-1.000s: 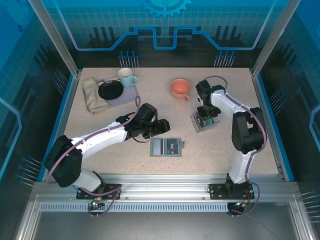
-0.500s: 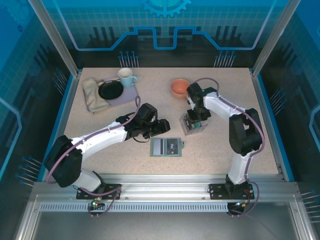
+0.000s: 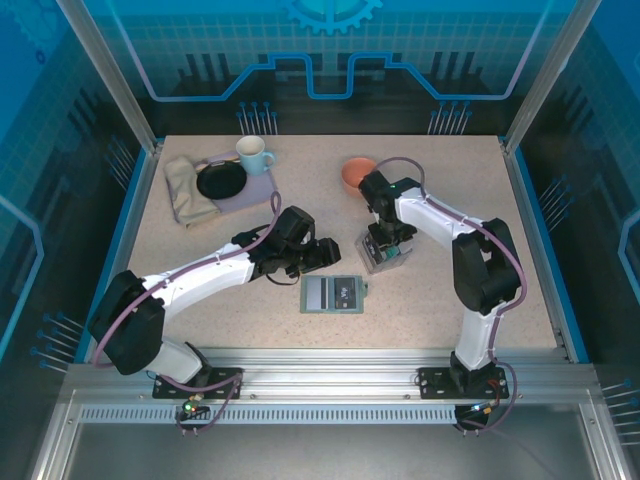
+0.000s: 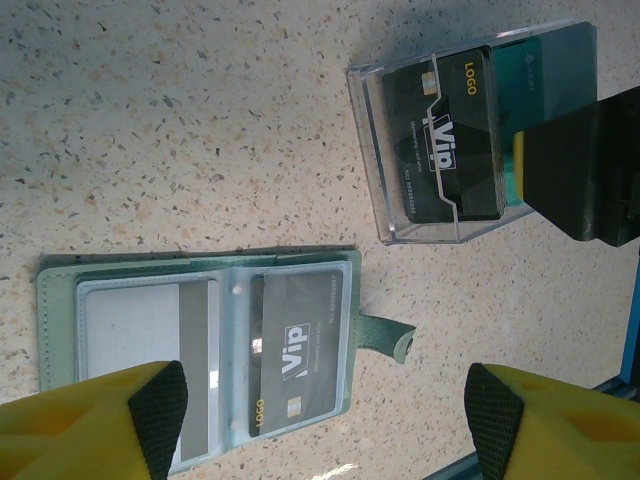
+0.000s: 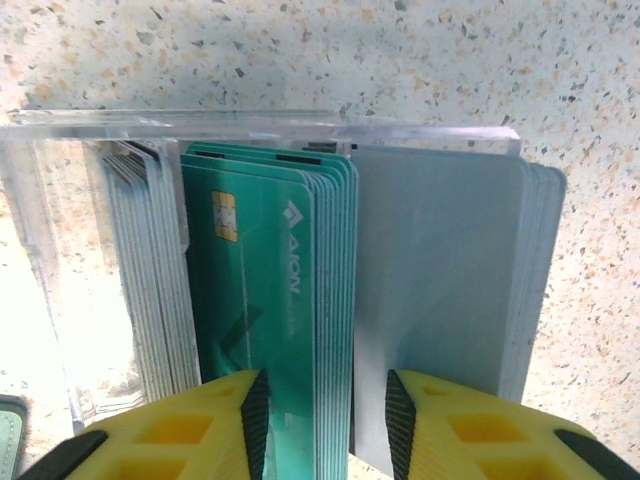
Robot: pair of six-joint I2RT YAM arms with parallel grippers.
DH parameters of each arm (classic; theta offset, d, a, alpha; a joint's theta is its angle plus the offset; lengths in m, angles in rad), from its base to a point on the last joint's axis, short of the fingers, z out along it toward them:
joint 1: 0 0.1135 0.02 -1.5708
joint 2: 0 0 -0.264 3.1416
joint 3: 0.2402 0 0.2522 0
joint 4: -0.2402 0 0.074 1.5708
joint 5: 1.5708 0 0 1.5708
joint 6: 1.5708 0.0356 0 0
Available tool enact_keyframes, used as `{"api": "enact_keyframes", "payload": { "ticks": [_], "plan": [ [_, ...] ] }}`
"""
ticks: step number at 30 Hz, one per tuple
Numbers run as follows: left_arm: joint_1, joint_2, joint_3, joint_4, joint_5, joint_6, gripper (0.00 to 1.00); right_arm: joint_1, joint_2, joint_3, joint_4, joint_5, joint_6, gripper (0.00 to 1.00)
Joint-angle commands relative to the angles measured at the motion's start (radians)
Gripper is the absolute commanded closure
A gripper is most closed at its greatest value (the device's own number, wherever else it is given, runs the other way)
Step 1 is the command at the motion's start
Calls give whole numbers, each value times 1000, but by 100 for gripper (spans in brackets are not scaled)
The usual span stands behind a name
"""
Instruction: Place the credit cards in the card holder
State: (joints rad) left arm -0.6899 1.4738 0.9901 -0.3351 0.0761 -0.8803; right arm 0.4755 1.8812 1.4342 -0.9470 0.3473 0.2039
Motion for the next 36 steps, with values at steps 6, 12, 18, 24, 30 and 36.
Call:
{"api": "enact_keyframes", "payload": {
  "ticks": [6,12,18,24,30,36],
  "plan": [
    [3,11,-17,-7,17,22,23,33,17,29,-26,76,-25,66],
    [4,14,-18,-7,20,20,23,43,30,35,-32,123,-42,67],
    [3,20,-11,-7,22,19,23,45,-3,30,-29,145,-46,67],
    [4,26,-3,-7,25,21,23,44,-4,25,-30,148,-46,70],
    [3,24,-8,-7,25,20,23,42,-8,23,-29,146,-49,75],
    [4,25,-10,-9,22,19,23,40,-12,22,-30,147,-48,81]
  ]
}}
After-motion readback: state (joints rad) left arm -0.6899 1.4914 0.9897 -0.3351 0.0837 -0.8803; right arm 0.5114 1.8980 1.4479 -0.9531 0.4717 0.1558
